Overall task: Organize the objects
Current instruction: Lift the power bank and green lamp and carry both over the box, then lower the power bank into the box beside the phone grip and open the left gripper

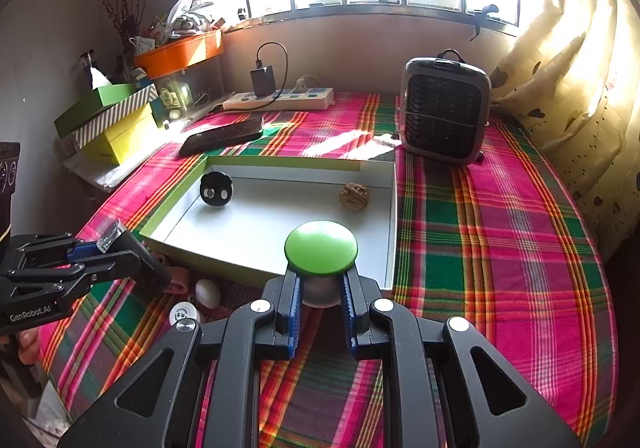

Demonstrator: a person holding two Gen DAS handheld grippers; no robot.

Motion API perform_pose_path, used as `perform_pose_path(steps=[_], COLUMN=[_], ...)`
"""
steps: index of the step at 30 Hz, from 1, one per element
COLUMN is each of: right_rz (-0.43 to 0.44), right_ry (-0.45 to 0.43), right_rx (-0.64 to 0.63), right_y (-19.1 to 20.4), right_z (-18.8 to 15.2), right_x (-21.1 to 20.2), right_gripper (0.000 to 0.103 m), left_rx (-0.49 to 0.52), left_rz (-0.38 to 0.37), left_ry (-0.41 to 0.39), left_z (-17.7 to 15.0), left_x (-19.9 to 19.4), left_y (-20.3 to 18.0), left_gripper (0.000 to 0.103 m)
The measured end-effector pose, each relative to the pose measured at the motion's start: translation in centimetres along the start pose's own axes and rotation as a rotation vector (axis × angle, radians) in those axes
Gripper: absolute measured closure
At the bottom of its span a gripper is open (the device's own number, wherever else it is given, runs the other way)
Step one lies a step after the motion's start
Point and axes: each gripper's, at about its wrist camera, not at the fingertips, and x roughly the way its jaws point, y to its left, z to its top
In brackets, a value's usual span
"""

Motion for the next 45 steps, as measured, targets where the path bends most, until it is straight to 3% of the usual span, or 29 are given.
perform_pose_path(steps=[20, 45], right_rz=[0.043, 0.060], right_ry=[0.029, 0.122], right_rx=[0.012, 0.009], right_y=[-0.6, 0.2], right_z=[3.6, 5.8], right_x=[5.2, 11.0], right_gripper=[0.085, 0.085], left_rx=[0.005, 0.007], left_rz=[0.037, 0.054], left_ry=[-0.019, 0.065], left_z=[3.7, 5.0], left_x=[3.0, 8.0], left_y=[1.6, 2.8], left_gripper=[0.081, 0.081])
